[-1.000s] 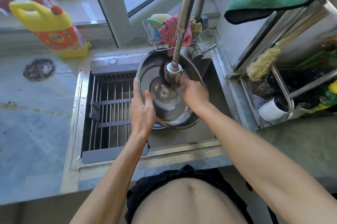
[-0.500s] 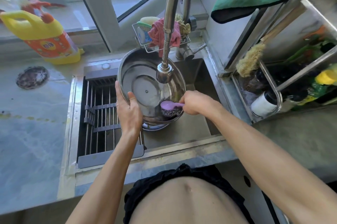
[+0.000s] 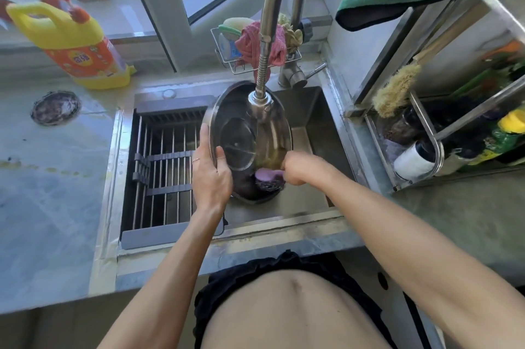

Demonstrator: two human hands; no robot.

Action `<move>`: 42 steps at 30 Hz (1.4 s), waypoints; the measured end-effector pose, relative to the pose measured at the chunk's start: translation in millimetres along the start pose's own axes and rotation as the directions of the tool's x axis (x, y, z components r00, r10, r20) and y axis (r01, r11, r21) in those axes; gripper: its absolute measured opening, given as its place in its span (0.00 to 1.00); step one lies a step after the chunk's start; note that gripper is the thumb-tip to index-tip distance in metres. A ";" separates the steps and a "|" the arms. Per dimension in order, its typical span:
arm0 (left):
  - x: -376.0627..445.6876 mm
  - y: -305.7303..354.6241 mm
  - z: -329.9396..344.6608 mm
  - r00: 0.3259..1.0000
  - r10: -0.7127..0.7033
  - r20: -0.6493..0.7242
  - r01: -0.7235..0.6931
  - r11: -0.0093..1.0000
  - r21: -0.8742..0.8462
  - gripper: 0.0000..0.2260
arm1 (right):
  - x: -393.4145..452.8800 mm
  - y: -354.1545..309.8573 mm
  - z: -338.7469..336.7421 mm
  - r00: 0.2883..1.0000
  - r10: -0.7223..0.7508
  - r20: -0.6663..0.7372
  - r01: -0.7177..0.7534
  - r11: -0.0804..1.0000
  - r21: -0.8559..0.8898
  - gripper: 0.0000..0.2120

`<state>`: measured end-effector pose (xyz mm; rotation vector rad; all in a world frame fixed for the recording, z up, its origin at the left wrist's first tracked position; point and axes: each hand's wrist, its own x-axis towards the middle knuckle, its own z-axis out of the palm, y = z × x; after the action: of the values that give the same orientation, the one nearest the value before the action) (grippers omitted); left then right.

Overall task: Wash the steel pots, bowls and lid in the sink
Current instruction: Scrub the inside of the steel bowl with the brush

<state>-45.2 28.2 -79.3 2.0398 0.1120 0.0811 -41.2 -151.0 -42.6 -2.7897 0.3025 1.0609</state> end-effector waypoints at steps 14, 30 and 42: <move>8.2 -8.2 16.6 0.999 -0.023 0.035 0.024 1.000 -0.012 0.34 | 13.1 7.3 37.1 0.998 -0.054 0.025 0.049 0.984 0.171 0.13; 22.7 -11.2 14.9 0.992 -0.116 0.046 0.118 0.993 -0.030 0.34 | 7.8 3.3 24.7 0.999 -0.042 -0.004 0.042 0.993 0.110 0.16; 8.2 -10.9 15.8 0.997 -0.072 0.024 0.073 0.996 -0.049 0.29 | 19.8 25.2 21.6 0.985 0.092 -0.149 -0.090 0.996 0.017 0.17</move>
<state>-35.9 20.1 -96.2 1.9840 0.1685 0.0157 -46.5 -173.8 -73.4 -2.8765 0.4554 0.8657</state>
